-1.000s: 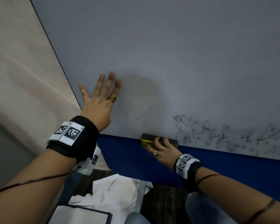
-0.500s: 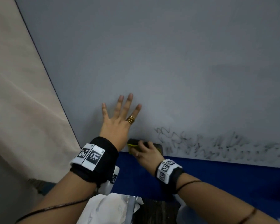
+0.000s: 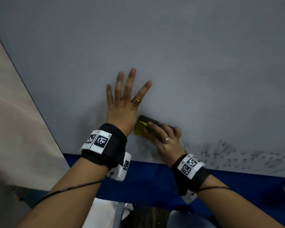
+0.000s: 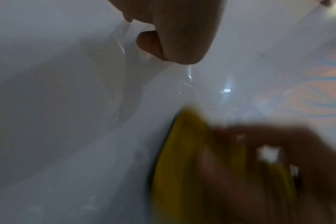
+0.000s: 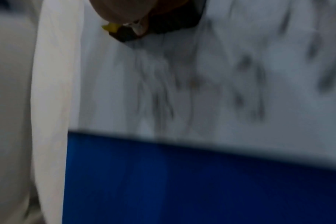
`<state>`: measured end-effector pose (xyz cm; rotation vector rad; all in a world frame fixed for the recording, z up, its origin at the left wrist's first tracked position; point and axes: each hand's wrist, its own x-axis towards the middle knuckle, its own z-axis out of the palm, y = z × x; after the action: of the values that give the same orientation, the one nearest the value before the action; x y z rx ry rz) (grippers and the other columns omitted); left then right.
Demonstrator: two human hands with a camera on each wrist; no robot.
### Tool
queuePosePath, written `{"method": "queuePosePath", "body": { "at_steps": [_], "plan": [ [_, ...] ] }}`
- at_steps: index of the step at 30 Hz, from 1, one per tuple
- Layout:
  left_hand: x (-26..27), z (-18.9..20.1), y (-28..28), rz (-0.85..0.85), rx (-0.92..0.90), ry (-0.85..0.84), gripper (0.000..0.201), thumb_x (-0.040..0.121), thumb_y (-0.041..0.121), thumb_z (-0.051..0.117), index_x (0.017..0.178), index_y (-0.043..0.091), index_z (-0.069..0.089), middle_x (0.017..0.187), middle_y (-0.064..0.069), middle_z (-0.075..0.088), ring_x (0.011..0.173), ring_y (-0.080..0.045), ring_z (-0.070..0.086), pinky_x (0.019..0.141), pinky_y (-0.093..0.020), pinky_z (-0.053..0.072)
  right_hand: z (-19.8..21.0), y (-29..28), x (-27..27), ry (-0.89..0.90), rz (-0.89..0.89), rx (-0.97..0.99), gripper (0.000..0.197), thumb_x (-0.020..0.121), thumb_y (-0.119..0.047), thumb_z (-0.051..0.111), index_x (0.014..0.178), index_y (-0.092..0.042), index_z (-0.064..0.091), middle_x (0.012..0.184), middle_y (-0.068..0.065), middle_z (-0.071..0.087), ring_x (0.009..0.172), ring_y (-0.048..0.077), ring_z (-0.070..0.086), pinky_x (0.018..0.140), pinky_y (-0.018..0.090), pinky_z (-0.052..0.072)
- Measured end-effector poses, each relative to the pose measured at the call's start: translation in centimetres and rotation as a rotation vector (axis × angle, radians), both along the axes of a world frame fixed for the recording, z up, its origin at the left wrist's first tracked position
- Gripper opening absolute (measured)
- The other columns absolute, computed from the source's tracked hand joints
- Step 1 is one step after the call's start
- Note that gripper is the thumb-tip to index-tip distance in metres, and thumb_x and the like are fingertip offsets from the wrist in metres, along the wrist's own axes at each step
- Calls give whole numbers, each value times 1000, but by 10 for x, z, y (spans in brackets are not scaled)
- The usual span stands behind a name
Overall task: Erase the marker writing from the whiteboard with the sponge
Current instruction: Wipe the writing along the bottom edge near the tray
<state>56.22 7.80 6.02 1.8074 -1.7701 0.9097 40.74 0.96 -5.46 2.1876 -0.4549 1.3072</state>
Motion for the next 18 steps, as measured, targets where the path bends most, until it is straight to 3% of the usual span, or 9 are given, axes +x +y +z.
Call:
{"method": "queuePosePath", "body": {
  "at_steps": [1,4,7,9,13,15,18],
  "plan": [
    [0,-1,-1,10,2,-7,108,59,-12,40,147,40,3,154,1,-6,142,-33,-4,109,-65,14,-14,-1,4,2,3,-7,39,92,-8,47,127,-25,54,134,-2,43,109,23,45,83,39,33],
    [0,0,-3,18,-11,-27,112,58,-18,47,147,38,7,153,-1,-5,141,-33,-3,108,-64,13,-71,2,1,218,18,-17,45,97,-6,32,120,-27,65,134,-4,41,108,24,46,79,40,33],
    [2,1,-3,0,14,-31,111,60,-18,47,147,38,8,153,-1,-7,141,-33,-6,108,-66,12,-118,4,-6,429,4,19,41,89,-17,39,114,-30,68,135,-4,38,110,24,44,81,41,32],
    [4,3,-2,-22,27,-13,107,62,-16,44,147,38,10,153,-1,-6,142,-33,-6,108,-67,13,-124,1,-7,446,-15,18,41,84,-19,42,115,-30,67,134,-3,38,109,24,44,81,40,33],
    [2,4,7,-57,49,41,98,63,-9,35,147,36,14,154,0,-3,143,-30,-2,108,-67,14,-105,-2,-20,365,-22,-46,39,86,-18,54,122,-31,62,135,-4,41,108,23,47,82,39,35],
    [2,-3,10,-66,43,26,102,61,-13,43,148,34,15,155,-1,-1,143,-29,-1,108,-66,14,-74,-7,-36,253,-51,-70,43,87,-18,59,128,-31,54,137,-5,43,109,23,49,82,39,35],
    [-1,-15,12,-54,61,7,109,60,-16,50,149,33,12,156,-2,-2,144,-31,-3,108,-65,13,-6,-13,-57,99,-90,-124,41,92,-13,52,129,-32,53,137,-3,44,110,24,50,85,39,35]
  ]
}}
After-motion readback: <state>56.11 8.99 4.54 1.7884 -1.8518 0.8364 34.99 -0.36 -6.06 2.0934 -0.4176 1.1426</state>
